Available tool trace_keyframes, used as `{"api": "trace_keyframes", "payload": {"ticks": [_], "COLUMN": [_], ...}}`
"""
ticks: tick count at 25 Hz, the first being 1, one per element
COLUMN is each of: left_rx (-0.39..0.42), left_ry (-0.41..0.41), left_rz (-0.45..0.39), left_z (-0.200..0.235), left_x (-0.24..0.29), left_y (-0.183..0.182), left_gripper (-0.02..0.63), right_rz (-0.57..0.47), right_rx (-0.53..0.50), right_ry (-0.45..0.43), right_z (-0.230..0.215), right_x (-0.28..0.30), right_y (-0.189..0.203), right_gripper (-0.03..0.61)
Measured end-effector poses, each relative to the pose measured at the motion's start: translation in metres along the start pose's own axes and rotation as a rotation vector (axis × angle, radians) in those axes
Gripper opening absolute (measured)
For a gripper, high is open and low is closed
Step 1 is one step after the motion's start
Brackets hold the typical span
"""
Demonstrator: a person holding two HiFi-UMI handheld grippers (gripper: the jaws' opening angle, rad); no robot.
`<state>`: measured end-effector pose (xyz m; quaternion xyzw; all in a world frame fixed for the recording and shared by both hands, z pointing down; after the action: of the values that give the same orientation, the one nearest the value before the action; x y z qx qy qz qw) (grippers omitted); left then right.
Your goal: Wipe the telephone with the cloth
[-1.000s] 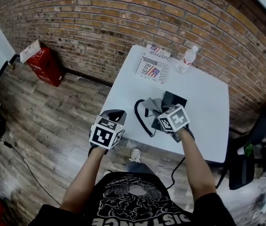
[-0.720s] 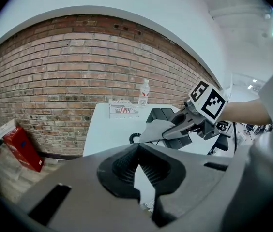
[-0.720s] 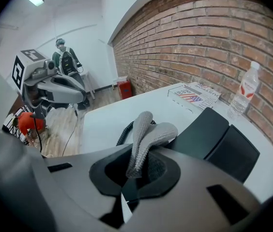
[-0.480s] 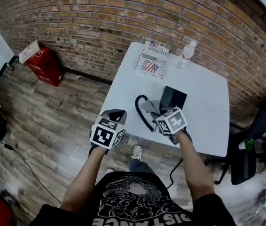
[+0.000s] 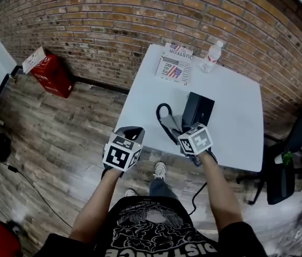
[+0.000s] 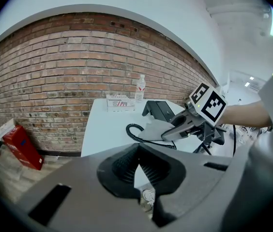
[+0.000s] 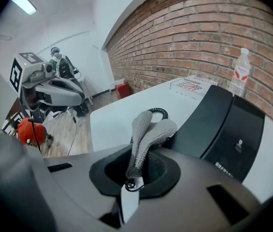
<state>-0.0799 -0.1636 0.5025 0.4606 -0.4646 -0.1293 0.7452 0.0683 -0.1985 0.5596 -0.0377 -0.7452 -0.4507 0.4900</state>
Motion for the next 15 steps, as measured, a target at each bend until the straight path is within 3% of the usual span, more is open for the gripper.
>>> {"api": "trace_keyframes", "payload": {"ticks": [8, 15], "left_rx": [0.034, 0.087], "left_ry": [0.024, 0.05], "left_rz": [0.009, -0.029], "left_z": [-0.006, -0.017], "left_x": [-0.002, 0.004], "left_y": [0.003, -0.016], "left_gripper": [0.006, 0.006], "right_rz": [-0.088, -0.224], "right_rx": [0.07, 0.119], "right_ry": [0.038, 0.139], "right_z": [0.008, -0.001], "right_x": [-0.01, -0.056], "right_y": [0.0, -0.01], "right_gripper": [0.012, 0.012]}}
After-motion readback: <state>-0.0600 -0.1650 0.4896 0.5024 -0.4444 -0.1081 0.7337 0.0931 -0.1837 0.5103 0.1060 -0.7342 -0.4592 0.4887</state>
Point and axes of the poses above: the fingertips, and each gripper's own axes: x forward along the fingers, z to its left, y out of its underside, the point moved 3 cm from there along -x, backward along the fingers, and after that the axes turned 2 degrees about -z, right-handed, at the moved point
